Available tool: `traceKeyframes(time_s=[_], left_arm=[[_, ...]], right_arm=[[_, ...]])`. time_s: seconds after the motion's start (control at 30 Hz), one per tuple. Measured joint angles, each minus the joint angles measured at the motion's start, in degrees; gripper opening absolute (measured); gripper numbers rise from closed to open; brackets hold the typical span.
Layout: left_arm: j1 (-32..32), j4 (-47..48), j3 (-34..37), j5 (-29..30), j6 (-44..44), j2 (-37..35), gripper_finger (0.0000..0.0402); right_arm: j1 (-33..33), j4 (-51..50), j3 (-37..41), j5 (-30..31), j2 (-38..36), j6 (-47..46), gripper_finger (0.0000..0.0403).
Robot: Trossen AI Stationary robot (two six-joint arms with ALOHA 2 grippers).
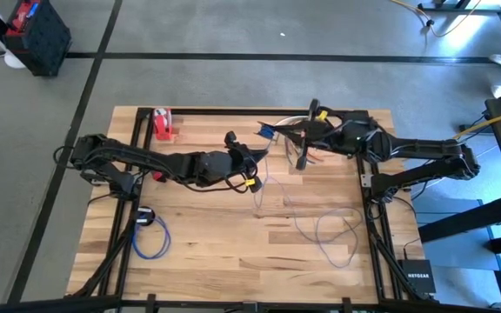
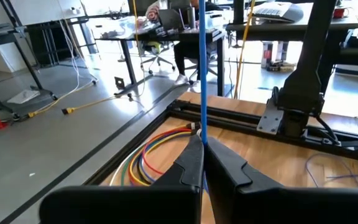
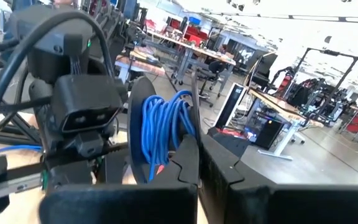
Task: Coil cords
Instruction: Coil the blue cable wire on the black spool
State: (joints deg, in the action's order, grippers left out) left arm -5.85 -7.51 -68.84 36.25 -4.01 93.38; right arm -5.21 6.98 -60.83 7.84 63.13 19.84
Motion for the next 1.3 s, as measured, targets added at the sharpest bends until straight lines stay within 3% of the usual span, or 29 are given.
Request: traceKeyframes(time_s=[0.2,0.5,0.77,1.2,1.3], left_arm=[[0.0,0.1,0.0,0.0,0.0,0.0,0.0002],[0.0,-1.0,0.0,0.0,0.5,0.0,0.0002],[-0.5,-4.4,0.4,-0.2,5.8,0.6,0.0002],[-0.5,-4.6,0.2,0.0,6.0,0.2,0.0002],[-0.5,-3.7,0.3,-0.1,6.0,0.2,0.002]], right_arm=[[0.0,-3.0,-2.2,0.0,0.0,0.1,0.0005],[-0.1,-15.7,-13.5,-0.7,0.0,0.1,0.0005],[-0.1,-22.0,-13.3,-0.8,0.6,0.1,0.0005],[0.0,-20.2,-13.3,0.5,0.6,1.5,0.0005],[-0.1,-19.2,-13.4,0.6,0.6,1.6,0.0005]])
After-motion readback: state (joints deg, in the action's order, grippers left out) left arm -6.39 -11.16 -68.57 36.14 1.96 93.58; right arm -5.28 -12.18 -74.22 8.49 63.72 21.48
